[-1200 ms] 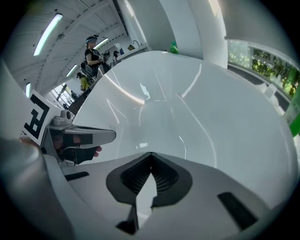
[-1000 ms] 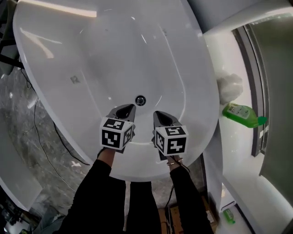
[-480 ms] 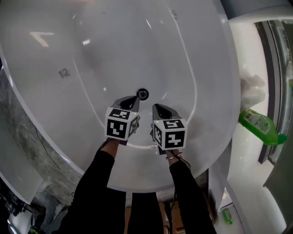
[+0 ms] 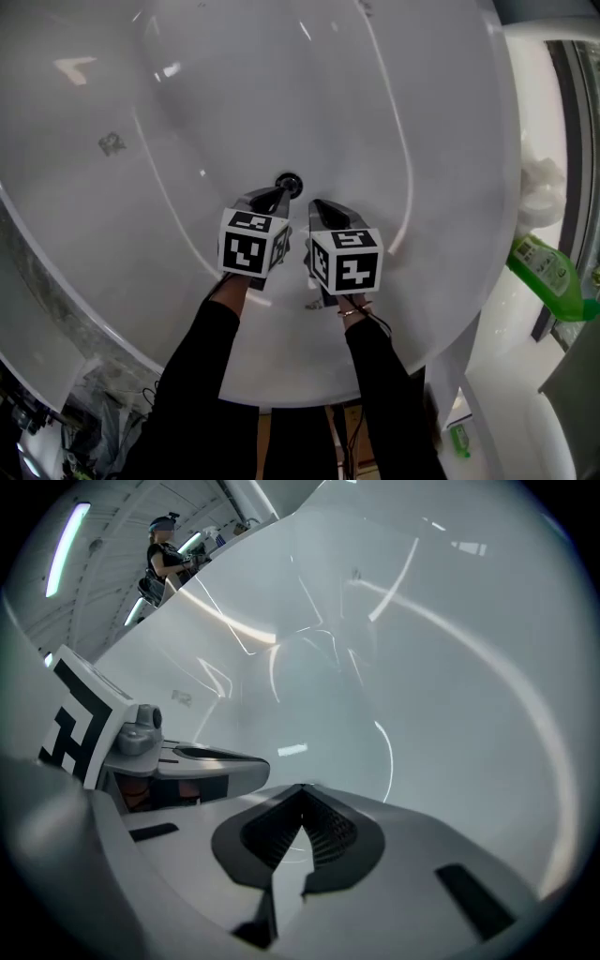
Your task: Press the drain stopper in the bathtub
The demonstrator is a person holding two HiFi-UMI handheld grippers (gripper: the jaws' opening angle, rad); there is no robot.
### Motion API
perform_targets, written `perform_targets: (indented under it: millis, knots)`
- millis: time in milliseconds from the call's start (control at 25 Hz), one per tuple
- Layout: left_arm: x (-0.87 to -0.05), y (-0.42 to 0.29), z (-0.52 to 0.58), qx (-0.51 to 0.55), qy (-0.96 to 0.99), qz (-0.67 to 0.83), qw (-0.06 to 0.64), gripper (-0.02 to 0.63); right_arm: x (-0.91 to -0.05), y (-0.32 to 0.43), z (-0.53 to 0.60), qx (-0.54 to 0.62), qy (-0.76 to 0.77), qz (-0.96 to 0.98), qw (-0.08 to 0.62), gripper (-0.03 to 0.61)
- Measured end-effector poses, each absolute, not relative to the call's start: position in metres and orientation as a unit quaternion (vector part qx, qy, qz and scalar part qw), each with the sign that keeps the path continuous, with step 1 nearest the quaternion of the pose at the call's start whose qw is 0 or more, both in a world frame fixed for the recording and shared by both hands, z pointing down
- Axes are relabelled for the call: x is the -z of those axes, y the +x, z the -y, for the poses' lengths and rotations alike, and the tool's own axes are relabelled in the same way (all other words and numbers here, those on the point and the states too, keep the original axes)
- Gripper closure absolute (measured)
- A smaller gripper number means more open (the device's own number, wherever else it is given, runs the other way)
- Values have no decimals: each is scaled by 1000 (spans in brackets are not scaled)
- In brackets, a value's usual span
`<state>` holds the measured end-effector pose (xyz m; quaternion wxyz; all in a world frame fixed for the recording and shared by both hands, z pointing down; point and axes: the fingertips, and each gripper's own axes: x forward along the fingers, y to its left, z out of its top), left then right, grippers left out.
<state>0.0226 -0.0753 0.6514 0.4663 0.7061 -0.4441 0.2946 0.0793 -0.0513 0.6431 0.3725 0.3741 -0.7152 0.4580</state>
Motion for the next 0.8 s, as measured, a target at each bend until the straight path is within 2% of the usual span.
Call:
perform_targets:
  millis: [800]
  knots:
    - [-730, 18, 69, -314, 669, 450, 501, 606, -697, 77, 49, -479, 362, 705, 378, 577]
